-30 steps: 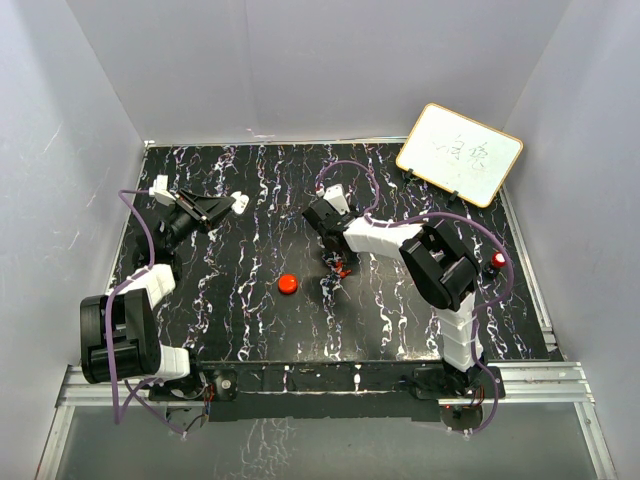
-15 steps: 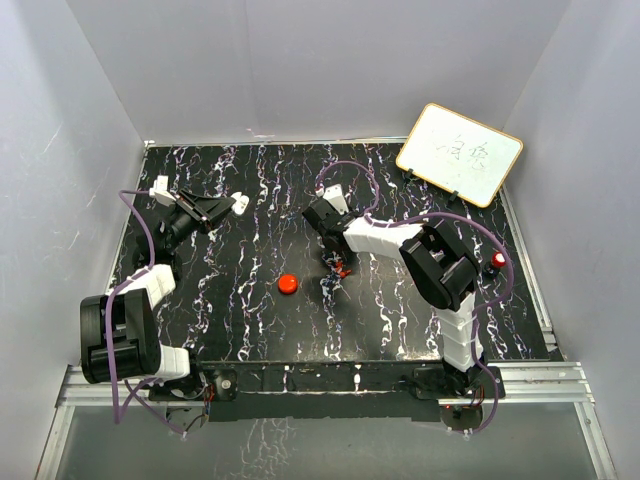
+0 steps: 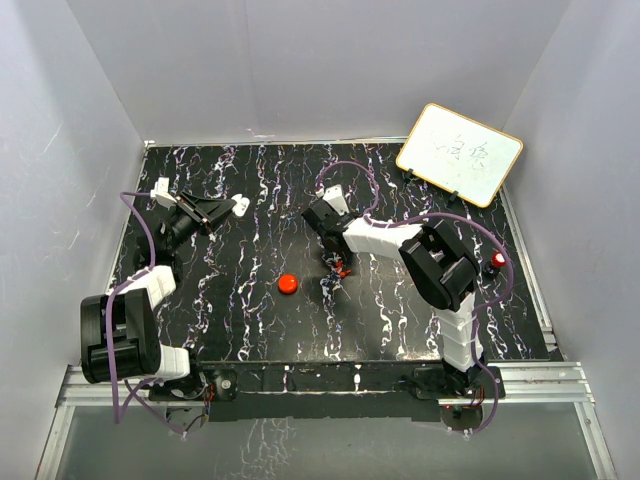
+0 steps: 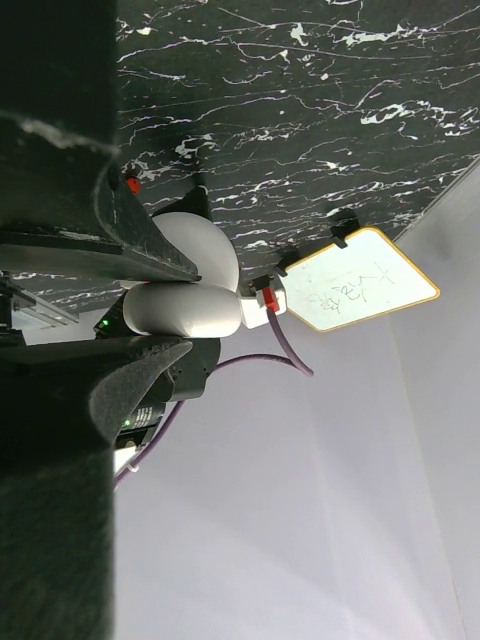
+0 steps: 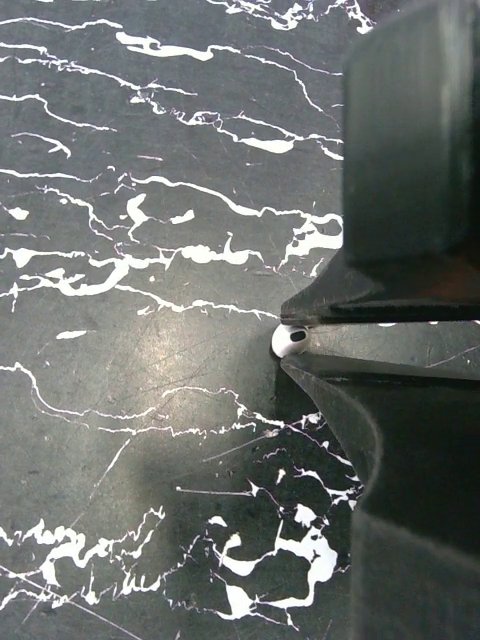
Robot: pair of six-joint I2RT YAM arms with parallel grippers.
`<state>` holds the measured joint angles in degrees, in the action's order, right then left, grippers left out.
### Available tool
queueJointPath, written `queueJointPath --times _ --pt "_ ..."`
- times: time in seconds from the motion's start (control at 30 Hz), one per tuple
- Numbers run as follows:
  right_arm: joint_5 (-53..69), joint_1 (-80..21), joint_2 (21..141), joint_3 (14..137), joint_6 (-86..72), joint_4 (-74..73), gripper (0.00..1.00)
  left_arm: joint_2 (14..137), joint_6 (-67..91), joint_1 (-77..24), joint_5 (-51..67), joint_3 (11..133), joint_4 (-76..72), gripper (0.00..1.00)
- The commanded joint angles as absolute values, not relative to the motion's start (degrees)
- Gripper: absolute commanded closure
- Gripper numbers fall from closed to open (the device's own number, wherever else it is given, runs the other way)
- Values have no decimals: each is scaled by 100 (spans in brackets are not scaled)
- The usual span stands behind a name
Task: Insert the wireless bluetooth earbuds into the charging case
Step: Adjust the earbud at the center of the board.
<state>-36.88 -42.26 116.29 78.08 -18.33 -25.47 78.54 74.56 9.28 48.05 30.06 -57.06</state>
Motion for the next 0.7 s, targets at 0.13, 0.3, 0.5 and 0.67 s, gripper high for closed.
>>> queueJointPath --times 0.13,0.3,0.5,0.67 --pt "-4232 -4260 11622 7852 -1814 -2503 91 7813 7462 967 4922 2975 -5928 100" --pt "-4542 -4383 11779 7970 -1743 -2609 95 7813 7462 967 4922 2990 -5932 100" --pt "-5135 -4603 12061 8166 -1652 -2770 96 7813 7468 1006 4955 2999 -5924 100" --pt "-5636 -4748 12441 8387 -1600 -2987 96 7767 7503 1084 5007 3005 -5926 100"
